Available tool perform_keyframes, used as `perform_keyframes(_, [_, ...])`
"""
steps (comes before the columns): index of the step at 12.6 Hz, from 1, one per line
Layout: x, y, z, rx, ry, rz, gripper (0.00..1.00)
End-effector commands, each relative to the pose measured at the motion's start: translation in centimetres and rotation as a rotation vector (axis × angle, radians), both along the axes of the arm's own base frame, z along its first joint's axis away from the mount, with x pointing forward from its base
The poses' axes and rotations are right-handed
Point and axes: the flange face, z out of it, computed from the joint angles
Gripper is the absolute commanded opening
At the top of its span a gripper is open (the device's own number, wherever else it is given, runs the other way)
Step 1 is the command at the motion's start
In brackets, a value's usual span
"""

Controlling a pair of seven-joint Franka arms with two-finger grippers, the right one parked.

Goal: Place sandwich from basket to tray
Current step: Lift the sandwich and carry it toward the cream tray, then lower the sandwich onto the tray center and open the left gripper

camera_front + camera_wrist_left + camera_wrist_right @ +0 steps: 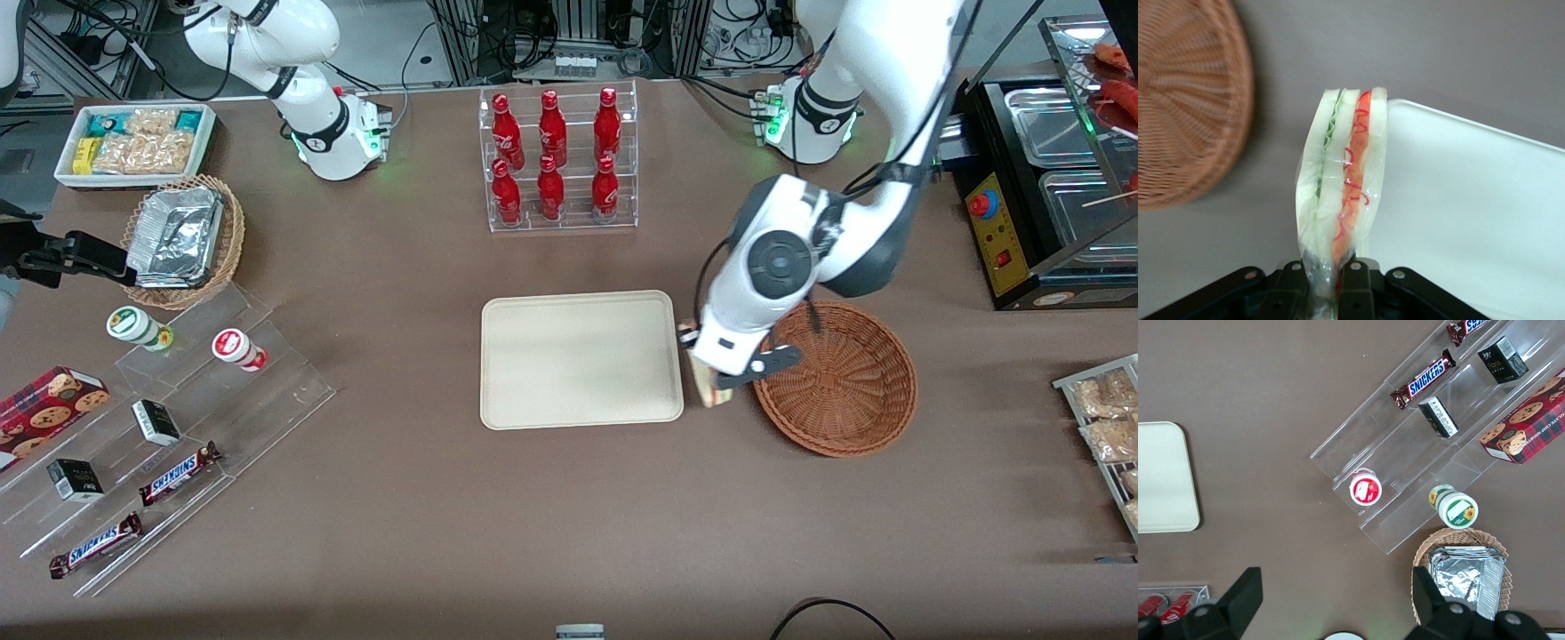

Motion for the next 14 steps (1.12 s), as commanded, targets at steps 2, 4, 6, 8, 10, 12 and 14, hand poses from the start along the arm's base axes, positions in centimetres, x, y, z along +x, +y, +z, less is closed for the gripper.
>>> perform_keyframes(2, [0.0,-7.9,-1.7,0.003,-0.018,0.002,0.00])
perform_keyframes(4, [-1.1,-11.5,-2.8,-0.003,-0.022,-0.004,0.00])
perform_keyframes(6, [-1.9,-14.7,-4.0,0.001,-0.033,0.000,0.00])
perform_keyframes(8, [-3.0,-17.3,-5.3,0.025,-0.061,-0.009,0.00])
perform_keyframes(10, [-3.1,-18.6,-7.3,0.015,-0.076,0.003,0.00])
perform_keyframes(12, [-3.2,-19.0,-8.8,0.016,-0.059,0.008,0.00])
perform_keyframes(14, [-3.3,-19.0,-9.6,0.018,-0.046,0.024,0.00])
